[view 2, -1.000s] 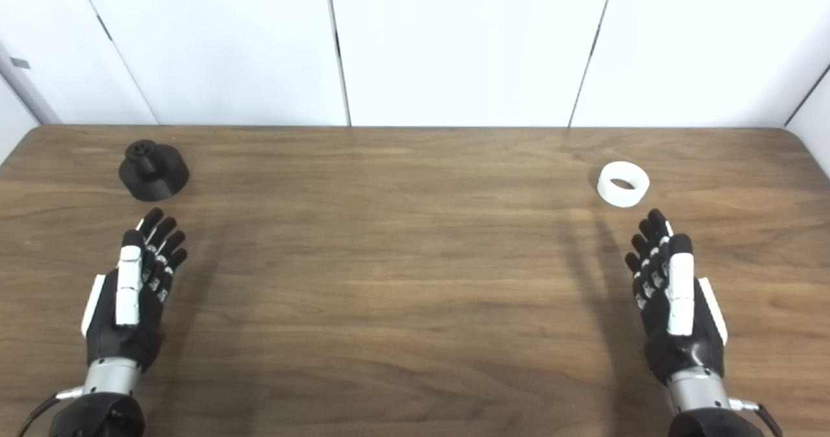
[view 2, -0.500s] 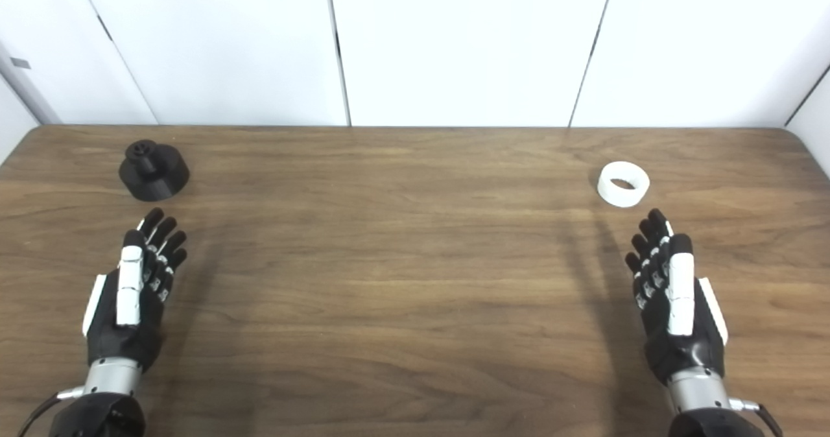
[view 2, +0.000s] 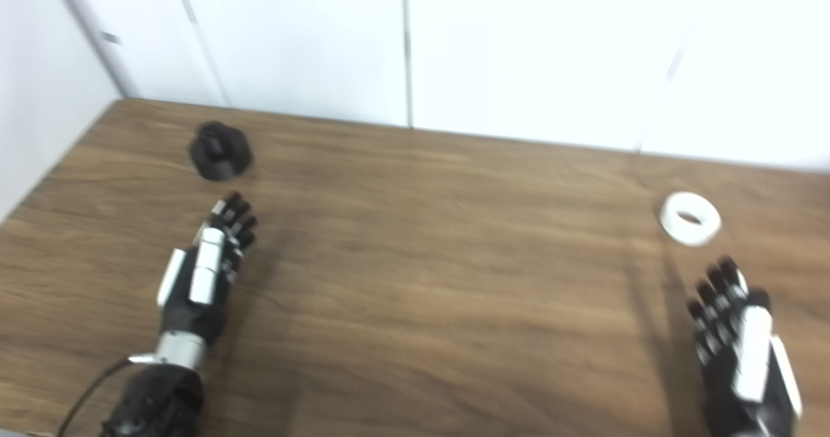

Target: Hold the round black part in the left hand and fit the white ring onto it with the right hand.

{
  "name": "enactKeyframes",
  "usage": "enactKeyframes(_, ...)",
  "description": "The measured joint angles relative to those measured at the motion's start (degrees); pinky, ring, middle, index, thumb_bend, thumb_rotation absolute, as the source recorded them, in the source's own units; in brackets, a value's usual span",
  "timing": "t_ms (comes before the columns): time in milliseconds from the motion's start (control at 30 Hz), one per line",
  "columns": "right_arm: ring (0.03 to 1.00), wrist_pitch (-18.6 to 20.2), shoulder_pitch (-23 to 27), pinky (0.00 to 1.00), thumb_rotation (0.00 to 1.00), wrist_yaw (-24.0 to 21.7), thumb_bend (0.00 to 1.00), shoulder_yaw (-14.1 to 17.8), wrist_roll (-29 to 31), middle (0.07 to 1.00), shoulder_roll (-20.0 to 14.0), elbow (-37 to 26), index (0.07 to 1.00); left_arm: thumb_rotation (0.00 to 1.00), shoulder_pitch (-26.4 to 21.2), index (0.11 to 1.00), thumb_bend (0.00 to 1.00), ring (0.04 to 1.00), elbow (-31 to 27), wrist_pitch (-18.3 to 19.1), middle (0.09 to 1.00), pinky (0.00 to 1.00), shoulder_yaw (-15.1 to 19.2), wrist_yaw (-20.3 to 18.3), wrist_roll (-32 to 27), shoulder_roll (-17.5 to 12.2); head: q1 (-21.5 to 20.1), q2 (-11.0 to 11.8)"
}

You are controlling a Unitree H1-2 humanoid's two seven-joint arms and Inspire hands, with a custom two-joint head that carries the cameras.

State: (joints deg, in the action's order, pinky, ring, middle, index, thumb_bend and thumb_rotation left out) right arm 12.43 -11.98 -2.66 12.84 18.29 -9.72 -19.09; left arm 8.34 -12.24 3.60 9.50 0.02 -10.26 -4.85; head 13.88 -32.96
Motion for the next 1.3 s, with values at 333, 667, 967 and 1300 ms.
enactKeyframes(333,0.988,-1.45,-0.41,1.00,1.00,-0.91,0.54,-0.25,-2.99,0.996,-0.52,0.13,0.980,0.90,0.24,0.959,0.52,0.958,1.71,-2.84,0.958,0.99,-1.24,0.56,2.66,1.01,2.46,3.95)
enactKeyframes(667,0.943,-1.47,-0.44,0.94,1.00,-1.06,0.52,-0.24,-3.54,0.967,-0.48,0.24,0.952,0.87,0.23,0.956,0.55,0.950,2.26,-3.87,0.955,0.97,-1.68,1.78,3.98,1.10,3.16,4.31)
enactKeyframes(967,0.919,-1.75,-0.44,0.89,1.00,-1.72,0.52,-0.16,-3.51,0.948,-0.50,0.93,0.929,0.72,0.18,0.959,0.60,0.924,2.45,-4.19,0.936,0.94,-2.33,2.51,6.43,1.08,3.69,4.31)
enactKeyframes(1300,0.916,-1.73,-0.43,0.88,1.00,-1.80,0.51,-0.04,-3.39,0.938,-0.48,1.37,0.908,0.39,0.11,0.946,0.70,0.911,2.12,-4.51,0.927,0.90,-1.91,3.60,10.18,0.83,4.13,3.26)
